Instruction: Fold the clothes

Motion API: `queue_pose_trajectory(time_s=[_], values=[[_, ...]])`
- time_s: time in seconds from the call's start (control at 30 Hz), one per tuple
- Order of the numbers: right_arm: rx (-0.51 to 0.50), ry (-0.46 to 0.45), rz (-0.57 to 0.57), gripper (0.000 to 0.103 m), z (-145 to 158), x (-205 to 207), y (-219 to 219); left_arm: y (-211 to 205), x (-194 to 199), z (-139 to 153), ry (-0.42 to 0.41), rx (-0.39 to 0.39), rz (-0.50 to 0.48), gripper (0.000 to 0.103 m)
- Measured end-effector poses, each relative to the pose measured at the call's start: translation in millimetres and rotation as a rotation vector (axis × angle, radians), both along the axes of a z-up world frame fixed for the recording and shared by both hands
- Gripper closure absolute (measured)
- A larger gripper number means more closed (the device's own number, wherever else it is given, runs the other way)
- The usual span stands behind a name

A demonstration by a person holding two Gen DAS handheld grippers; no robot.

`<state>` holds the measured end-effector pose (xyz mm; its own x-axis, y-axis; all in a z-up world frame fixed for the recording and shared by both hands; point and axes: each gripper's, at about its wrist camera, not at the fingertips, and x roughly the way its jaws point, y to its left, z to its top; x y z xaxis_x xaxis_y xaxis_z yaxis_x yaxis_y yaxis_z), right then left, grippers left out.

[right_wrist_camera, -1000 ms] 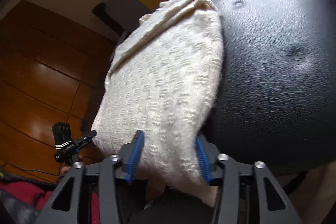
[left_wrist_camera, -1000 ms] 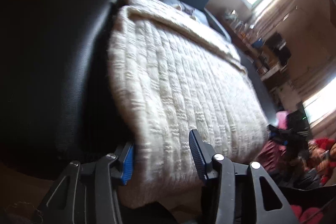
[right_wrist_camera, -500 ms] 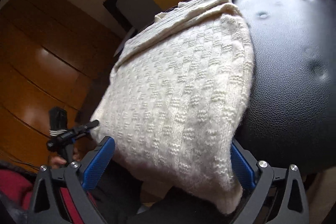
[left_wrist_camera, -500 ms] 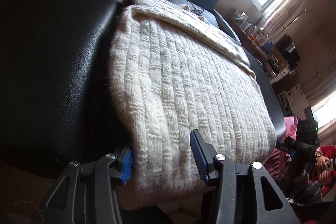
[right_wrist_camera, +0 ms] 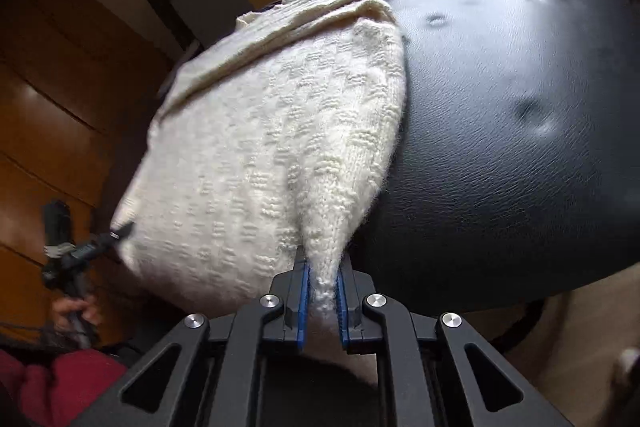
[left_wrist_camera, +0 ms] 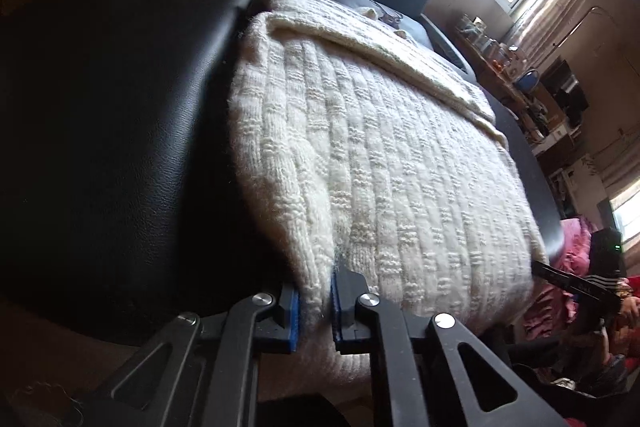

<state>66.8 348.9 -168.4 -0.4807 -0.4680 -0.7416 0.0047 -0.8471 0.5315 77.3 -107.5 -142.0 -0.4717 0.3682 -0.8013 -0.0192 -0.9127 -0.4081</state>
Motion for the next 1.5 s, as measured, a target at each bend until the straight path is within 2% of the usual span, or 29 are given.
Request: queue_pose_trajectory(time_s=[0.17,0.3,0.4,0.6,0.83,0.97,1.1,1.17,1.27,1.3,1.37,1.4,1.5], values=[[-0.205,0.010,0.006,0.091,0,-1,8,-16,-4,6,-0.020,0.203,-0.067,0.094],[-0.283,0.031,0.030,0.091,11,-8,-5,-30,-7,16,-0.012,0.336,-0.116,0.094],[-0.319,0.045,0.040,0.091,21,-16,-8,-39,-10,22,0.003,0.419,-0.128,0.094],[-0.364,0.068,0.058,0.091,40,-35,-11,-45,-23,33,0.035,0.525,-0.149,0.094],[-0.365,0.107,0.045,0.091,59,-96,-8,-58,-76,54,0.113,0.705,-0.114,0.094],[-0.345,0.130,0.025,0.091,66,-153,0,-59,-131,70,0.164,0.729,-0.094,0.094],[-0.340,0.125,-0.019,0.090,62,-214,11,-63,-196,65,0.170,0.754,-0.042,0.093],[-0.355,0.090,-0.048,0.090,49,-244,16,-62,-232,45,0.123,0.747,0.000,0.094],[-0.325,0.002,-0.062,0.089,18,-270,18,-58,-270,-1,-0.019,0.684,0.054,0.094],[-0.313,-0.029,-0.065,0.092,8,-279,19,-56,-274,-15,-0.062,0.659,0.065,0.094],[-0.338,-0.026,-0.056,0.092,-3,-274,20,-57,-270,-37,-0.090,0.674,0.065,0.095],[-0.347,-0.026,-0.050,0.092,-6,-267,20,-58,-264,-37,-0.084,0.667,0.057,0.095],[-0.373,-0.039,-0.032,0.093,-12,-239,19,-52,-235,-31,-0.096,0.581,0.014,0.095]])
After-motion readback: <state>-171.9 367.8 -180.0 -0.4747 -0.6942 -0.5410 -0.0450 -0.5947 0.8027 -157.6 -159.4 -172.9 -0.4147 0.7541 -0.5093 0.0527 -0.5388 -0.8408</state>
